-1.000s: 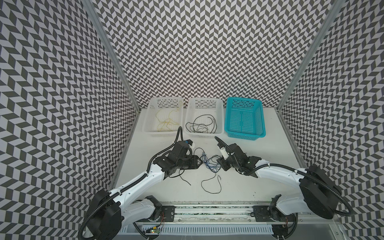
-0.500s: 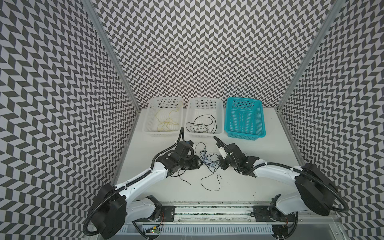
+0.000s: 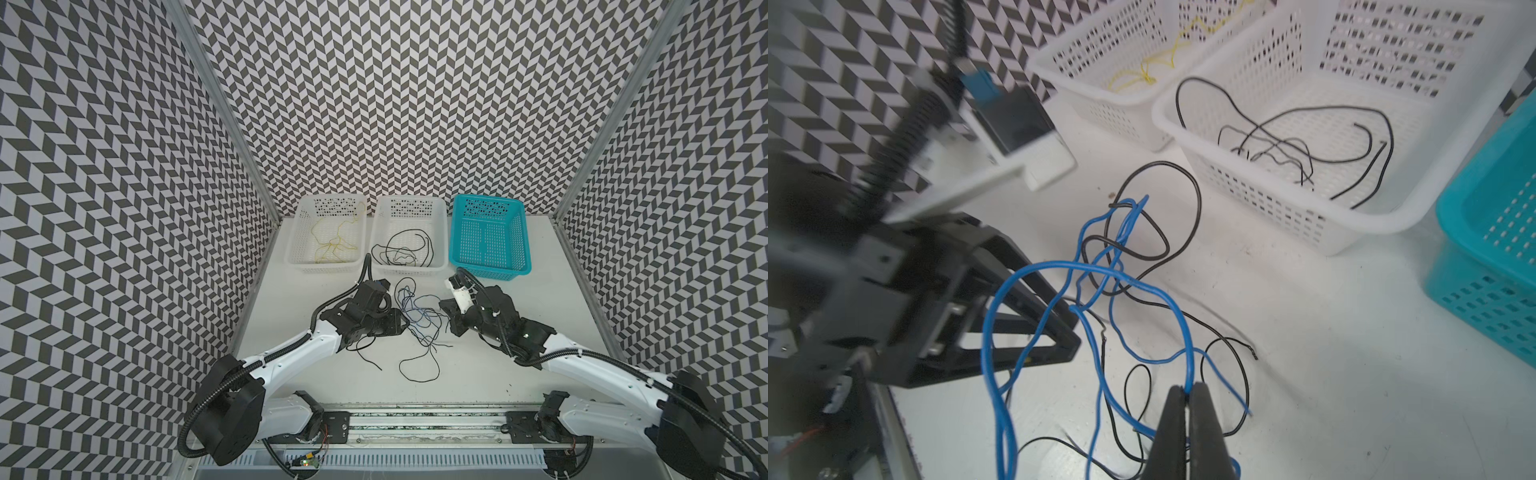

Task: Untangle the cables

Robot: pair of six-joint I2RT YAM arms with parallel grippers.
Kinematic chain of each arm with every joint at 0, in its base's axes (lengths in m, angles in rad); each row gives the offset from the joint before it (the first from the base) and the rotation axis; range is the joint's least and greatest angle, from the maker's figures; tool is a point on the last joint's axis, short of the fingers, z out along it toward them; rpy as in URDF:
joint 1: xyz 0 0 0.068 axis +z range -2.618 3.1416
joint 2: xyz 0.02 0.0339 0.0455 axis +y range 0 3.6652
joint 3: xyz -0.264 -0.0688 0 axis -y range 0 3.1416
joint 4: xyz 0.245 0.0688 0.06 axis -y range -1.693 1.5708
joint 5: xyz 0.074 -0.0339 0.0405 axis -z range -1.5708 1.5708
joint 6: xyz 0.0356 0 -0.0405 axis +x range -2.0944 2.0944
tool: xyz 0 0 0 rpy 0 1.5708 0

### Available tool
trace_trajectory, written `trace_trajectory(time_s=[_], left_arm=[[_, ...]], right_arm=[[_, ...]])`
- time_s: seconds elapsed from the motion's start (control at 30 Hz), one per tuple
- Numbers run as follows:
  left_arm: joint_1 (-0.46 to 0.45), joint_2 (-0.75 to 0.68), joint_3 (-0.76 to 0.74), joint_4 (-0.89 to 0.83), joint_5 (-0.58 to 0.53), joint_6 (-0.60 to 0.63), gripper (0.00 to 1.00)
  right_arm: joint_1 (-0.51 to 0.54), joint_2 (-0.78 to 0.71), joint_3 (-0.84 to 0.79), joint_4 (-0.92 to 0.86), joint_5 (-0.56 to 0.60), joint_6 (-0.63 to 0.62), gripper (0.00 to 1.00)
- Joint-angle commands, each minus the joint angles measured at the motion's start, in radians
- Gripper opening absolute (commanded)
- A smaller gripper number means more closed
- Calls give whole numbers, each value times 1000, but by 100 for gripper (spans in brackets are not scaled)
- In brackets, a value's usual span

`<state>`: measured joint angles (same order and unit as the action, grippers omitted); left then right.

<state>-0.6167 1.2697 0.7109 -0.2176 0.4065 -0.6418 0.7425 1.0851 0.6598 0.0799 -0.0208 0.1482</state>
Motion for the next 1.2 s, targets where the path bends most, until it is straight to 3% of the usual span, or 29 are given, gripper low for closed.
trace_trajectory(time_s=[0.0,0.23,0.5,0.73,1.0,1.17], left_arm=[[-8,29,-3,62,9,-18,39],[-8,27,-1,81,1,-11,39],[-7,-122,-59,158,16,-31,41],[-7,-216,-131,291,52,-55,42],[-11,-202,-151,375,95,-75,45],[-11,-194,-147,349,82,-61,42]], right_arm=[[6,-68,31,0,-47,32,0],[6,-151,107,-114,-135,66,0],[4,-219,132,-217,-91,95,0],[2,-254,144,-216,-119,160,0],[3,-276,166,-204,-158,215,0],[2,-293,191,-212,-170,226,0]])
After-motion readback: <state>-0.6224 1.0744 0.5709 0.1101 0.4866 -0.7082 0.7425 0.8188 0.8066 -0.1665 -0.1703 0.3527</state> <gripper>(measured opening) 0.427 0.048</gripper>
